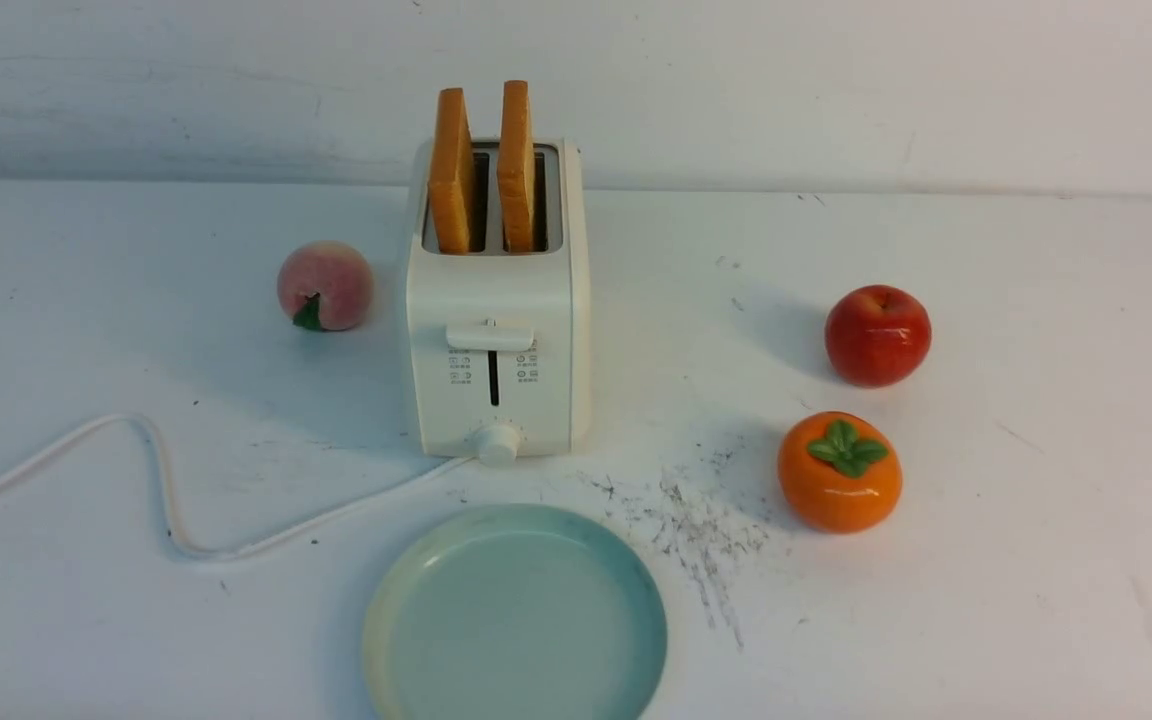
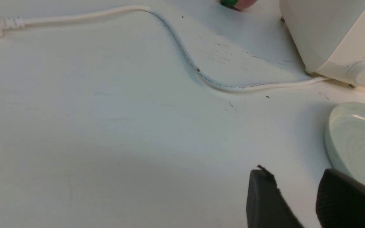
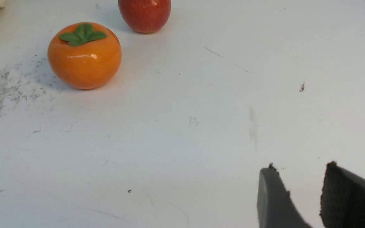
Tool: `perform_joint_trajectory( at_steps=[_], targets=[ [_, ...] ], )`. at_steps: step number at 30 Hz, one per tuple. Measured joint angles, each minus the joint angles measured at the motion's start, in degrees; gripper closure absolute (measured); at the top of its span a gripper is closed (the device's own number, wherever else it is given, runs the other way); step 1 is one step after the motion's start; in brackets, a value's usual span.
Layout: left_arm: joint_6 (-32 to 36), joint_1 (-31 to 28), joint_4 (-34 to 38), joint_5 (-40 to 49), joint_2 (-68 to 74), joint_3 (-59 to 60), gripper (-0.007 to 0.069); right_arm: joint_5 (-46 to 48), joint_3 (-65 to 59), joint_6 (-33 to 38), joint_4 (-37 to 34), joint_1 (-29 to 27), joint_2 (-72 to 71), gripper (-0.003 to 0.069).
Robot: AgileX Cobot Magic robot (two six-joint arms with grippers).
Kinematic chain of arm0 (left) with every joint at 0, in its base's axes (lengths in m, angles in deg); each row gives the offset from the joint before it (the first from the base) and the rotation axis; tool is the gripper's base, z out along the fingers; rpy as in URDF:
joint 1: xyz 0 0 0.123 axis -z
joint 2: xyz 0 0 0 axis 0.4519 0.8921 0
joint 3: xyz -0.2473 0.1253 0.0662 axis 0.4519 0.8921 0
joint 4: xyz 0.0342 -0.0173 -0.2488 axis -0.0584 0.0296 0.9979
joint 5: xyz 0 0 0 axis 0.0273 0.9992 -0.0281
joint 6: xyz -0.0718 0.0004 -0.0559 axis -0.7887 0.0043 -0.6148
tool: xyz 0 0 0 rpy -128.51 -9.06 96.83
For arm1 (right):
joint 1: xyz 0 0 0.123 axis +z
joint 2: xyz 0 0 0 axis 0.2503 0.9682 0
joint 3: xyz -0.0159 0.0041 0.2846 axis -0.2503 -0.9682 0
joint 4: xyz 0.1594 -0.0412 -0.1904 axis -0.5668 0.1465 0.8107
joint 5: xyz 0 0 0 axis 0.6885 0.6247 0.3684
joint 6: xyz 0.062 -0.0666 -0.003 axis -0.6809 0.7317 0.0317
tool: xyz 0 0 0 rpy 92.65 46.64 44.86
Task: Take toasted bread from bread machine on white table place on plate.
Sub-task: 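Reach for a toast slice standing in the toaster with the left gripper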
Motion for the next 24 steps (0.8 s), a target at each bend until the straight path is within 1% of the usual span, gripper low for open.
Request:
perform_joint_trajectory(
  at_steps=[12, 15, 17, 18, 20, 21, 22, 23, 24],
  targets=[
    [0.0, 0.0, 0.0, 0.0, 0.0, 0.0, 0.0384, 0.0, 0.0, 0.0, 0.0, 0.0, 0.0, 0.0419],
    [-0.78, 0.0, 1.3, -0.2, 0.0, 0.0, 0.0384, 0.0, 0.0, 0.0, 0.0, 0.0, 0.0, 0.0419],
    [-6.1, 0.0, 9.55, -1.19, 0.0, 0.0, 0.0384, 0.0, 0.0, 0.0, 0.0, 0.0, 0.0, 0.0419],
    [-10.37, 0.0, 15.23, -2.51, 0.0, 0.0, 0.0384, 0.0, 0.0, 0.0, 0.0, 0.0, 0.0, 0.0419],
    [-14.43, 0.0, 23.04, -4.16, 0.0, 0.0, 0.0384, 0.0, 0.0, 0.0, 0.0, 0.0, 0.0, 0.0419],
    [-17.31, 0.0, 28.45, -5.04, 0.0, 0.0, 0.0384, 0.0, 0.0, 0.0, 0.0, 0.0, 0.0, 0.0419],
    [-18.79, 0.0, 30.95, -5.55, 0.0, 0.0, 0.0384, 0.0, 0.0, 0.0, 0.0, 0.0, 0.0, 0.0419],
    [-20.37, 0.0, 35.84, -6.13, 0.0, 0.0, 0.0384, 0.0, 0.0, 0.0, 0.0, 0.0, 0.0, 0.0419],
    [-20.75, 0.0, 36.46, -6.32, 0.0, 0.0, 0.0384, 0.0, 0.0, 0.0, 0.0, 0.0, 0.0, 0.0419]
  ],
)
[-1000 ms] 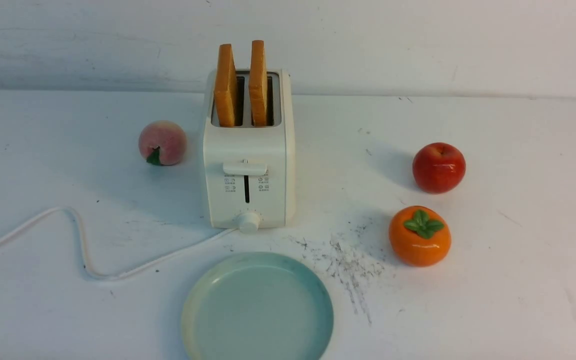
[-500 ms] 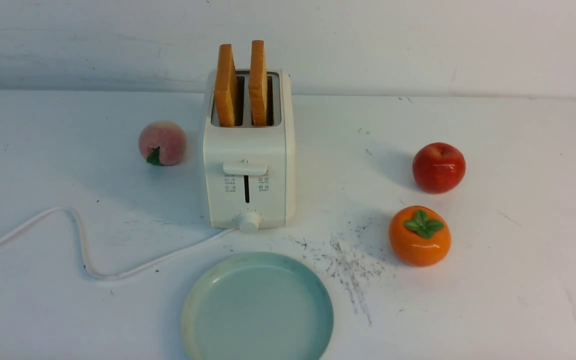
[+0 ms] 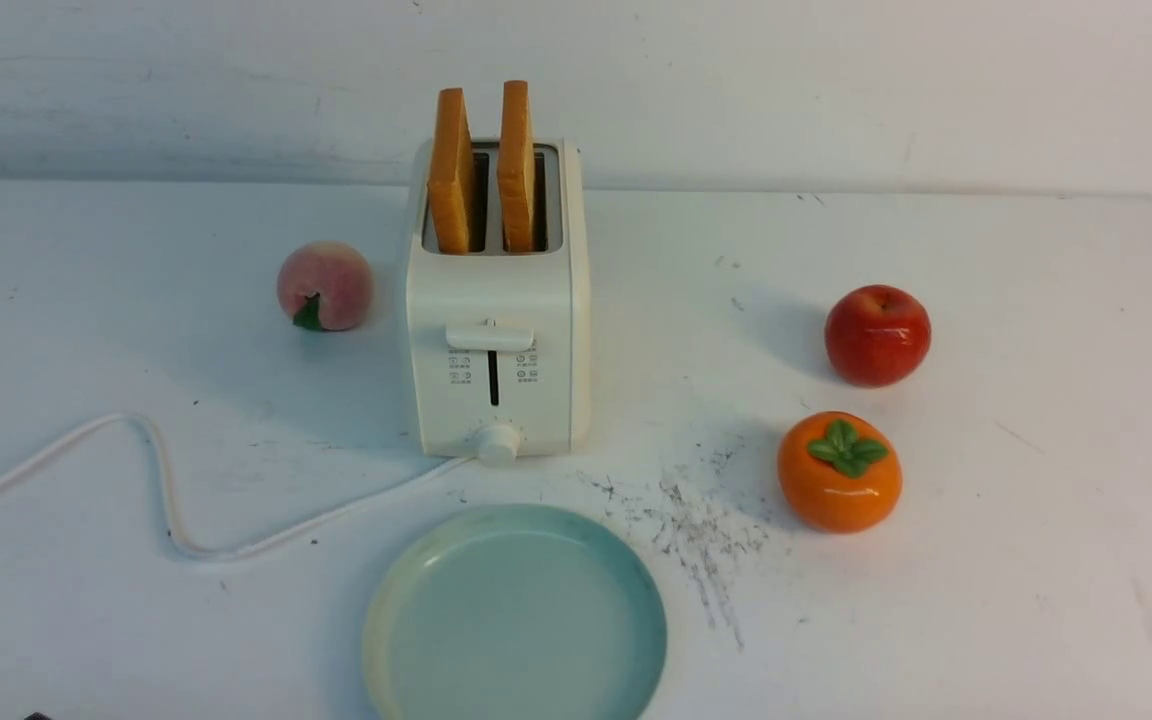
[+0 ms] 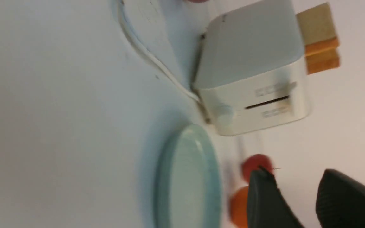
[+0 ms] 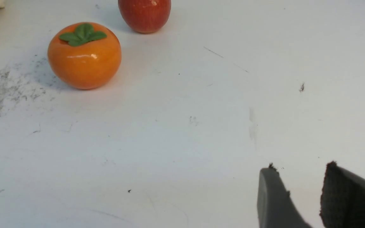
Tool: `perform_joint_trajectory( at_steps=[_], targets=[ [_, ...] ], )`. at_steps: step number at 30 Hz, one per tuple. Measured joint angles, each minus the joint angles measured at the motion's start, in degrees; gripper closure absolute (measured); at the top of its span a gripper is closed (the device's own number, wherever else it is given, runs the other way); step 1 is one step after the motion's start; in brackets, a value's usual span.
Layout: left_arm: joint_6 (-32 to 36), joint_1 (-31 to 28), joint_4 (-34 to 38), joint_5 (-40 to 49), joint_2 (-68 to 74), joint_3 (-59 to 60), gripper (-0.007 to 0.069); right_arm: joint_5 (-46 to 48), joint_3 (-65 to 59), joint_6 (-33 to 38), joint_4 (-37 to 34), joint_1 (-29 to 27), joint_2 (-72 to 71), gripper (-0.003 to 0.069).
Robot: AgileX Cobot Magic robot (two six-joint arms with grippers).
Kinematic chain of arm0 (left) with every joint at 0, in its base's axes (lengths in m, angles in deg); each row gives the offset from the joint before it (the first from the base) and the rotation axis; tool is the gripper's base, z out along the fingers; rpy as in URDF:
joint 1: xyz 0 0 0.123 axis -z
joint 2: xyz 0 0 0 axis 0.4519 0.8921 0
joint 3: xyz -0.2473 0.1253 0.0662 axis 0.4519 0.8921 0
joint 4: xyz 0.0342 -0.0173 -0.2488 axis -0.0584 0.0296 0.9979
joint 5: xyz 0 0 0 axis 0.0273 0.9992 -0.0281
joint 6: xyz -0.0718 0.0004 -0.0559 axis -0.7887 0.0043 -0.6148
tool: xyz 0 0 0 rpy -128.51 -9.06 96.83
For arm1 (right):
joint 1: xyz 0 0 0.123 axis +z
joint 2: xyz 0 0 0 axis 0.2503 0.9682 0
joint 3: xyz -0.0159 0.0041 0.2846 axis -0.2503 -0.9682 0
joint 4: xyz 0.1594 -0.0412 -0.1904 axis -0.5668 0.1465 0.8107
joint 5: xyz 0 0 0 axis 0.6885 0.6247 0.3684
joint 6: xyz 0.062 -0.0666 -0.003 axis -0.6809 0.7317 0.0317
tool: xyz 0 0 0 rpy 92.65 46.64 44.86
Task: Take toasted bread from bread machine on white table place on plate.
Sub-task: 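Reach for a toast slice standing in the toaster with the left gripper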
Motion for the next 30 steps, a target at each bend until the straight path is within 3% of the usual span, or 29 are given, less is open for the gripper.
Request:
perform_joint_trajectory(
  at_steps=[4, 20, 24, 25, 27, 30],
  targets=[
    [-1.3, 0.0, 7.78, -0.89, 0.0, 0.0, 0.0384, 0.0, 0.0, 0.0, 0.06, 0.0, 0.0, 0.0419],
    [-1.73, 0.0, 10.58, -1.19, 0.0, 0.0, 0.0389, -3.49, -0.43, -1.25, 5.02, 0.0, 0.0, 0.0419],
    [0.36, 0.0, 11.89, 0.78, 0.0, -0.8, 0.0452, -15.98, -0.57, -17.96, -9.27, 0.0, 0.0, 0.0419],
    [0.36, 0.0, 11.89, 0.91, 0.0, -1.0, 0.0457, -16.46, -0.57, -18.88, -10.09, 0.0, 0.0, 0.0419],
    [3.12, 0.0, 12.26, 1.27, 0.0, -4.17, 0.0524, -20.24, -0.57, -29.0, -18.45, 0.0, 0.0, 0.0419],
    [7.59, 0.0, 12.68, 1.34, 0.0, -9.42, 0.0626, -21.59, -0.57, -37.0, -24.17, 0.0, 0.0, 0.0419]
  ],
)
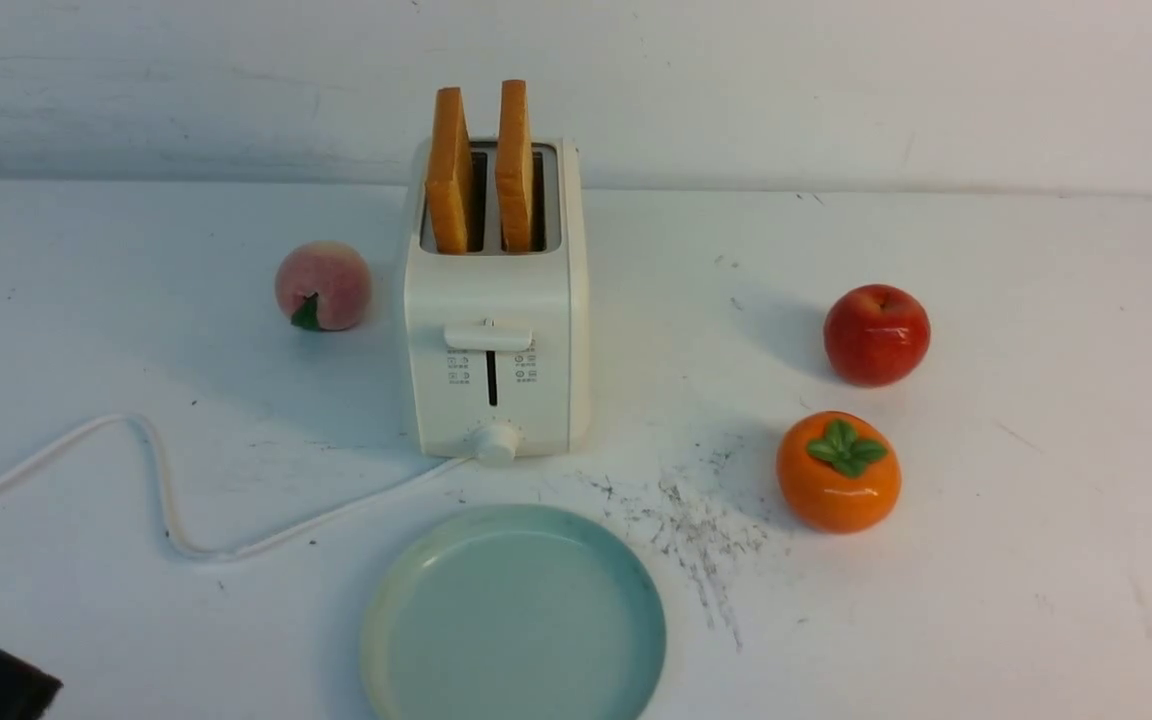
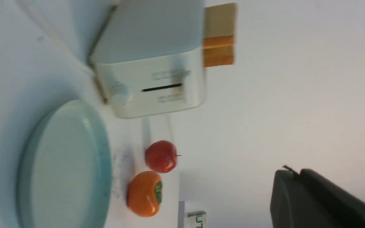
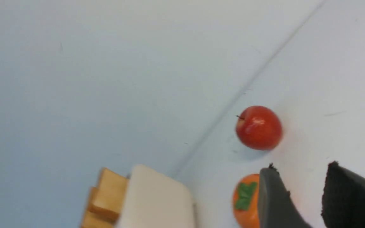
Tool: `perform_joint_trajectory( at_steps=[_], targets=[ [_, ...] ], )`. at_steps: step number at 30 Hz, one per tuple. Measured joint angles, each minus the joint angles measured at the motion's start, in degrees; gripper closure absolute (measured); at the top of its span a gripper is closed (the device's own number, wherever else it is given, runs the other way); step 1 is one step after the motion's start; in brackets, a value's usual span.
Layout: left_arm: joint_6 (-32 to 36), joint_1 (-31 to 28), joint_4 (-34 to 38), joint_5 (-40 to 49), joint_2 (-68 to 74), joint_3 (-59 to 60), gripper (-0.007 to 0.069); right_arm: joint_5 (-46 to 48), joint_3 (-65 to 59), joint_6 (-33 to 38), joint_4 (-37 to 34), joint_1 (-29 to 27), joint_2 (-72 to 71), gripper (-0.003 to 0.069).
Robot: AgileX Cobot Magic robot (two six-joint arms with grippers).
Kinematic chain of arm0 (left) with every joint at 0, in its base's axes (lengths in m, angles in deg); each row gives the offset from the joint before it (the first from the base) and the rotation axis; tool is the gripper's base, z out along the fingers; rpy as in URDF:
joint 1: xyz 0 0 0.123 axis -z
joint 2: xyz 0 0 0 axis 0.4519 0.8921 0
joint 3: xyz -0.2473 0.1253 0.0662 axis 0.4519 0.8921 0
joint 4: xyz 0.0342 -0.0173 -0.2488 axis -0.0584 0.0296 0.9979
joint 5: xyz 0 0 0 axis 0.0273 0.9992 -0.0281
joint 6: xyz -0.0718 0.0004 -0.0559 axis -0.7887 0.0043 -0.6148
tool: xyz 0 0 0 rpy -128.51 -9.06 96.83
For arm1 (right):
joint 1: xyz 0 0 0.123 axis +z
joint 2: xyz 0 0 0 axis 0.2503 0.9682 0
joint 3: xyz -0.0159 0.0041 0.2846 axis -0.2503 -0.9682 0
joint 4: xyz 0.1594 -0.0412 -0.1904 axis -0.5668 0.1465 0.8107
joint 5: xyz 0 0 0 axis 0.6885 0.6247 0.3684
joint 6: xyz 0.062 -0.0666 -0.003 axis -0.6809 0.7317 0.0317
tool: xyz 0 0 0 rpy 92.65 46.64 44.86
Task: Take toasted bread from bread machine on white table place on plate.
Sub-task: 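Reach for a toast slice standing in the toaster with the left gripper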
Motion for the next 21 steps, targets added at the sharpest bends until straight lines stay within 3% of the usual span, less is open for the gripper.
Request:
perform_joint_trajectory(
  at_steps=[7, 12, 15, 18, 21],
  targets=[
    [5.26, 0.0, 0.64, 4.66, 2.26, -5.19, 0.0638, -0.79, 0.0, -3.04, -1.87, 0.0, 0.0, 0.0419],
    [6.45, 0.0, 5.59, 9.8, 8.93, -7.16, 0.0638, -3.19, 0.0, -3.59, -2.56, 0.0, 0.0, 0.0419],
    [10.83, 0.0, 7.78, 12.88, 12.04, -11.11, 0.0638, -7.43, 0.0, -3.64, -2.56, 0.0, 0.0, 0.0428],
    [21.23, 0.0, 9.66, 16.88, 19.66, -21.16, 0.0638, -13.63, 4.29, 1.03, 1.24, 0.0, 0.0, 0.0477],
    [26.16, 0.0, 9.75, 20.09, 27.14, -27.95, 0.0638, -13.19, 11.77, 8.99, 7.25, 0.0, 1.67, 0.0542]
  ],
)
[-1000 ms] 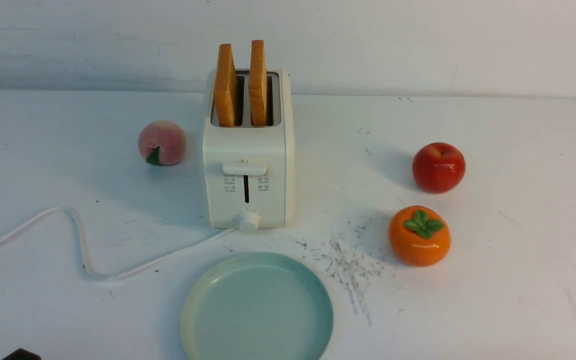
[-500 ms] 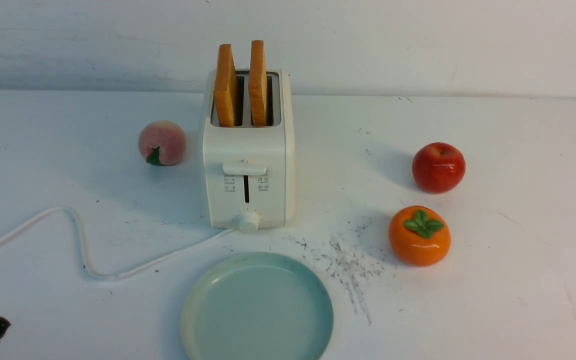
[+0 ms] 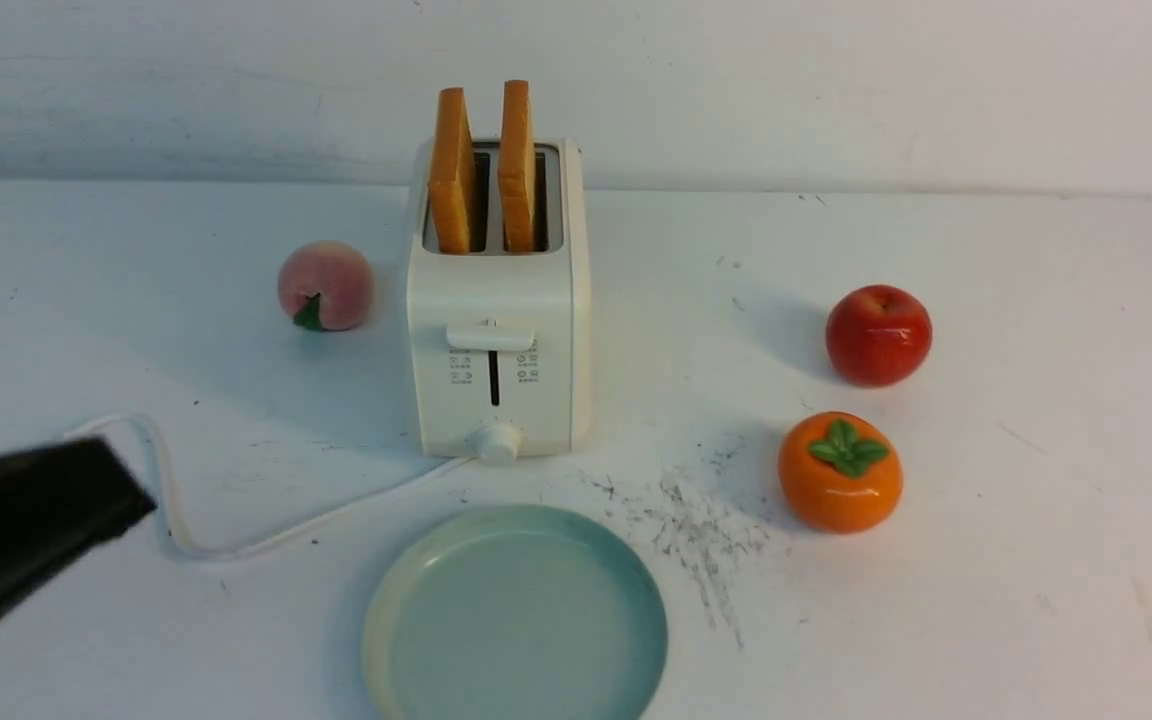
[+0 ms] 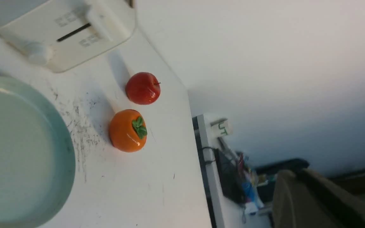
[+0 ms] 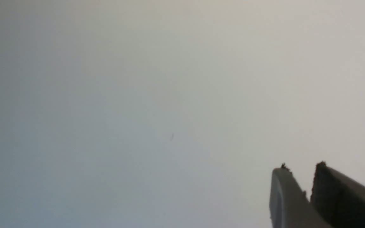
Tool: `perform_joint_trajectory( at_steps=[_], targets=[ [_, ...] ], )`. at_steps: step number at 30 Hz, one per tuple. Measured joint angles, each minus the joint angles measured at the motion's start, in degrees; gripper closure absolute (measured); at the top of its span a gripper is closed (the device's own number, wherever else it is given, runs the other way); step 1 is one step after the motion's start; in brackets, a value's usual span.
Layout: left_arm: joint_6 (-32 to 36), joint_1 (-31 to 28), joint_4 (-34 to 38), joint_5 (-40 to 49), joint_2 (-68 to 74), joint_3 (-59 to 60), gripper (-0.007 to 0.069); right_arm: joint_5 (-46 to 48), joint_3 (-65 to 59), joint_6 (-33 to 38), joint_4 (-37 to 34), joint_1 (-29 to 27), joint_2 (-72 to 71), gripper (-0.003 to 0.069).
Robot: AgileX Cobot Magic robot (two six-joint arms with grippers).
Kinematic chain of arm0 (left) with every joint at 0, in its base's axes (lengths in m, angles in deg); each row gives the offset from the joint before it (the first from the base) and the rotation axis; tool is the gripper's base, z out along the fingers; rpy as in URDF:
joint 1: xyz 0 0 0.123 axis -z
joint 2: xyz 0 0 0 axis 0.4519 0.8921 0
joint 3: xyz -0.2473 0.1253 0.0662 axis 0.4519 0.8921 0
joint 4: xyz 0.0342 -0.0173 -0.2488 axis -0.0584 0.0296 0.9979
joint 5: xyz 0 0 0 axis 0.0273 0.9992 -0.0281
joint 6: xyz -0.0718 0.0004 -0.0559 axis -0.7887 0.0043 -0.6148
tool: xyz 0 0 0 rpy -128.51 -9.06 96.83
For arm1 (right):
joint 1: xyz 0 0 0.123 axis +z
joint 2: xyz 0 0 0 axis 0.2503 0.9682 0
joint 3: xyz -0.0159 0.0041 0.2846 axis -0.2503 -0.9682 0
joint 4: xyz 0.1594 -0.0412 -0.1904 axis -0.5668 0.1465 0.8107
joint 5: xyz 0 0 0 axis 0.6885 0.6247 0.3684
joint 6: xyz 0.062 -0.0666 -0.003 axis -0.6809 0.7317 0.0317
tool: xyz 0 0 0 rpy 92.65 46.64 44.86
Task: Take toasted bread from bread machine on white table place on plate.
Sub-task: 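Reach for a toast slice standing in the toaster with the left gripper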
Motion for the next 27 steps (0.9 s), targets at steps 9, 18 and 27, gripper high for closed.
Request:
perform_joint_trajectory(
  at_steps=[9, 18, 27],
  targets=[
    [8.99, 0.0, -8.38, 14.19, 31.35, -20.71, 0.0638, 49.39, 29.45, 13.86, 10.77, 0.0, 21.15, 0.0676],
    [6.77, 0.0, -21.26, 18.76, 51.79, -41.84, 0.06, 73.51, 35.2, 29.89, -0.01, 1.59, 40.51, 0.0669],
    [5.06, 0.02, -22.45, 19.47, 67.78, -61.22, 0.0356, 72.84, 35.27, 37.4, -8.08, 7.35, 50.21, 0.0659]
  ],
)
